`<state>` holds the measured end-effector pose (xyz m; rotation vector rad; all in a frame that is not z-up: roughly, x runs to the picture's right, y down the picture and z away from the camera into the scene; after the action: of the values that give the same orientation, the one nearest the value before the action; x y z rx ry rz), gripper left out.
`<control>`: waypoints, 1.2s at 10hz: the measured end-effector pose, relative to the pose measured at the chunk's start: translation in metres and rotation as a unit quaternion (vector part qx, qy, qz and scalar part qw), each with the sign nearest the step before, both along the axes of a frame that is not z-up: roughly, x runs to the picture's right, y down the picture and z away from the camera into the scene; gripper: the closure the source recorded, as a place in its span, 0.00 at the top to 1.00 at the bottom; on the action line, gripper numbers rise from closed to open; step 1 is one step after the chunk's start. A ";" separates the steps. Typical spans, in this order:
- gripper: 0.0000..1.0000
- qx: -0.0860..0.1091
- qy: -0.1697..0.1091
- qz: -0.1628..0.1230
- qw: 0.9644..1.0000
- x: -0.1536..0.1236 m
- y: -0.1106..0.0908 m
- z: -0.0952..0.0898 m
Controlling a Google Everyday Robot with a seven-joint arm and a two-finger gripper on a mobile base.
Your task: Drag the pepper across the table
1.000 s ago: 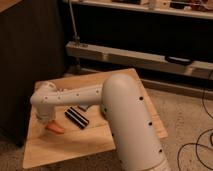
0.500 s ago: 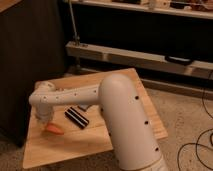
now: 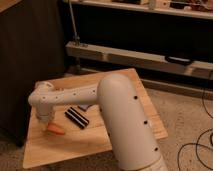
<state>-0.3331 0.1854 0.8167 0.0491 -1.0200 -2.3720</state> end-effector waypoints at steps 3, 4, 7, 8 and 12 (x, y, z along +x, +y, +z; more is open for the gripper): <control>0.30 0.003 0.000 0.012 1.000 0.011 -0.011 -0.011; 0.30 0.001 0.001 0.014 1.000 0.012 -0.008 -0.011; 0.30 -0.001 0.002 0.017 1.000 0.017 0.000 -0.009; 0.30 -0.003 0.002 0.019 1.000 0.019 0.002 -0.009; 0.30 -0.001 -0.004 0.034 0.999 0.028 0.005 -0.011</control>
<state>-0.3048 0.1908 0.8057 0.0905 -1.0080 -2.3103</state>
